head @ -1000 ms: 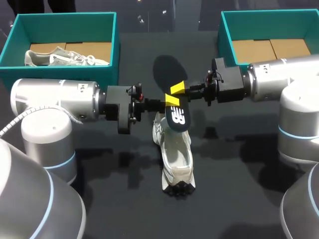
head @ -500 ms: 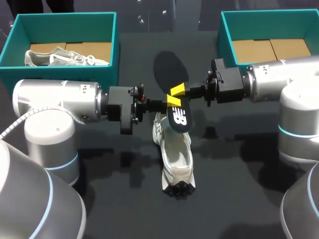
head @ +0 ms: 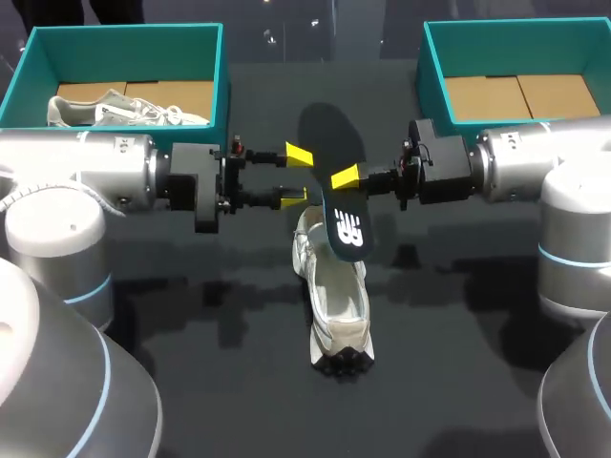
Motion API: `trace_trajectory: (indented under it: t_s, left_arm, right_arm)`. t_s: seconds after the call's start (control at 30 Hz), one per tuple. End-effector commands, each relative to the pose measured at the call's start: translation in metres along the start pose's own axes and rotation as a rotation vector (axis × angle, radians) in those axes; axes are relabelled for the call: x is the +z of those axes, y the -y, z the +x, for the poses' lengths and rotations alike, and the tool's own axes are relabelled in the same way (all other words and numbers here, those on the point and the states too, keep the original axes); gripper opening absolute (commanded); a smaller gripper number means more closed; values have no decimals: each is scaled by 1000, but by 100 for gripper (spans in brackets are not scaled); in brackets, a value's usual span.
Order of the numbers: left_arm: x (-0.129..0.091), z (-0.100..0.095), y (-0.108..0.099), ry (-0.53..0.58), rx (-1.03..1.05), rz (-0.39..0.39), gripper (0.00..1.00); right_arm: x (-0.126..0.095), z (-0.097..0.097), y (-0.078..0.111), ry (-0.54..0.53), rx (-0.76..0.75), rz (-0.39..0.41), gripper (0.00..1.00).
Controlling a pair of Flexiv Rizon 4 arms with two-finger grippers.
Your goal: Take the shoe out of the shoebox, open the shoe tongue, remove and reinsert the insole, then place the shoe into the shoebox
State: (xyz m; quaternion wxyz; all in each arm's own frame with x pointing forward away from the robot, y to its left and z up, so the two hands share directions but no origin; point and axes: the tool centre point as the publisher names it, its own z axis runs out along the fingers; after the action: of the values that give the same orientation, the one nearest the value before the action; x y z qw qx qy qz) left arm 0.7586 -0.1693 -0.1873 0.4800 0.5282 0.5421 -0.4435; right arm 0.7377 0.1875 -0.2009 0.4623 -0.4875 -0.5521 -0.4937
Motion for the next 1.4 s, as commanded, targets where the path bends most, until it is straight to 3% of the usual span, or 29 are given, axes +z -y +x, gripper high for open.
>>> trace_trajectory:
  t_s: [0.03, 0.43, 0.53, 0.87, 1.03, 1.2, 1.4]
  left_arm:
    - [-34, -8, -2, -38, 10, 23, 100]
    - [-34, -8, -2, -38, 10, 23, 100]
    - [-40, -19, -12, -76, 46, 9, 100]
    - [-57, -58, -29, -366, 92, 56, 100]
    - [-58, -66, -38, -532, 66, 86, 100]
    - [-52, -74, -41, -683, 47, 144, 100]
    - [-35, -84, -44, -868, 95, 150, 100]
  right_arm:
    - [-2, -4, 7, -10, 13, -21, 0]
    - [-2, -4, 7, -10, 13, -21, 0]
    - [-2, -4, 7, -10, 13, -21, 0]
    - [-2, -4, 7, -10, 13, -21, 0]
    - [-2, -4, 7, -10, 13, -21, 0]
    - [-2, -4, 7, -10, 13, -21, 0]
    - [-2, -4, 7, -10, 13, -21, 0]
